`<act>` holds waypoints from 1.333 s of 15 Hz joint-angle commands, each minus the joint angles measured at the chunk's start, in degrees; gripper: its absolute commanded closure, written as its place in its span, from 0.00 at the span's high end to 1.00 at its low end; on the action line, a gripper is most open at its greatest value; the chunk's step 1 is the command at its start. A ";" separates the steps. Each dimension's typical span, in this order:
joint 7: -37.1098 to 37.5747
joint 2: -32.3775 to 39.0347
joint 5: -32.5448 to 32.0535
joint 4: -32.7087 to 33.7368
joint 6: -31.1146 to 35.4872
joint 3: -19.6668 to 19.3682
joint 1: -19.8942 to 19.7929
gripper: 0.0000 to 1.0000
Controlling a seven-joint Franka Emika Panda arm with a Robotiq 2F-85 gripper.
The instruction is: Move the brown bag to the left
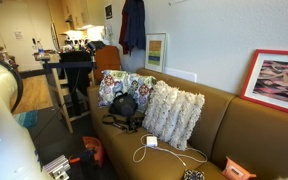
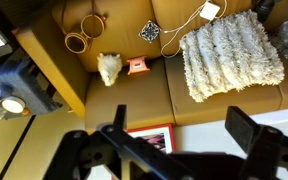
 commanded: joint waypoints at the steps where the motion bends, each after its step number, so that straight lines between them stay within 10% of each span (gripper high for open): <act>1: -5.23 -2.22 -1.21 -8.19 5.84 -4.61 -1.19 1.00; 10: -9.75 -5.79 -1.48 -37.28 21.91 -12.47 -5.07 1.00; 20: -9.58 20.78 -0.19 -49.84 59.59 -15.86 -10.28 1.00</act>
